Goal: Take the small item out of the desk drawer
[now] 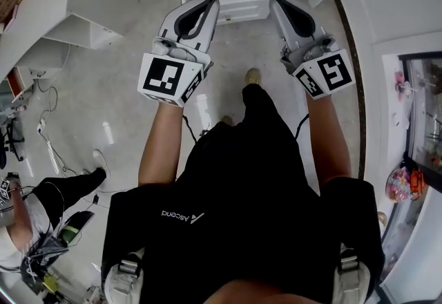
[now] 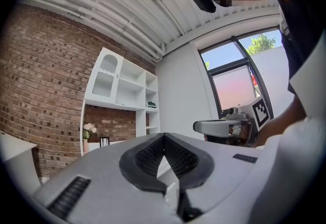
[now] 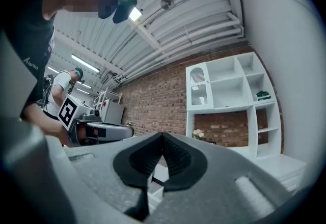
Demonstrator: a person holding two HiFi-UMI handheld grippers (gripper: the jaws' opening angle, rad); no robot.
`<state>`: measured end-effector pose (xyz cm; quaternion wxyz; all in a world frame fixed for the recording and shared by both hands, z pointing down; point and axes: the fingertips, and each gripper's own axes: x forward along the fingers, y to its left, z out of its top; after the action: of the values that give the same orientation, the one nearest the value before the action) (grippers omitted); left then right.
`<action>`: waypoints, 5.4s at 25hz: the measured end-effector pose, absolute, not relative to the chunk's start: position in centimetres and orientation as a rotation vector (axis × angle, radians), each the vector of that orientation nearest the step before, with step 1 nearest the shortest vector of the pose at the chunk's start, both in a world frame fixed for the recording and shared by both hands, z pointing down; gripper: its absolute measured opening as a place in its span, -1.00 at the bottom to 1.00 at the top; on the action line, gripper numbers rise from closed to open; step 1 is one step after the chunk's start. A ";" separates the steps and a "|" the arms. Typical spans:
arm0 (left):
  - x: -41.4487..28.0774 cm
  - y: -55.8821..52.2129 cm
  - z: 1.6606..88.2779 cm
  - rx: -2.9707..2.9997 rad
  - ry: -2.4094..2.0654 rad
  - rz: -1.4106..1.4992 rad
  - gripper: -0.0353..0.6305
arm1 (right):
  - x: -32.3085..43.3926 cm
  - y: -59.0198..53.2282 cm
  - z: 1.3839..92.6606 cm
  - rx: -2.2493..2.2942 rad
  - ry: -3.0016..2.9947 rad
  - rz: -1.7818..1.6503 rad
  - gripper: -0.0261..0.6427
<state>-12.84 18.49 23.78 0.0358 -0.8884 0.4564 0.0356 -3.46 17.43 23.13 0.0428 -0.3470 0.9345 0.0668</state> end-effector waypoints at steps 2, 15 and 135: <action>-12.9 16.8 24.5 -2.728 1.411 0.090 -0.90 | -3.5 15.7 23.4 -1.056 2.863 0.224 -0.91; -11.3 -0.1 28.2 -2.718 1.514 -0.033 -0.90 | -2.7 -1.8 24.8 -0.930 2.944 0.332 -0.91; -4.8 -21.9 46.7 -3.084 1.542 -0.721 0.13 | 3.0 -23.7 33.7 -1.082 2.970 0.089 -0.91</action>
<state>-4.83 -21.88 46.69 -0.1895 -0.8596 0.4299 -0.2010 3.01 -23.74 33.71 -0.0104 -0.3420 0.9392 0.0281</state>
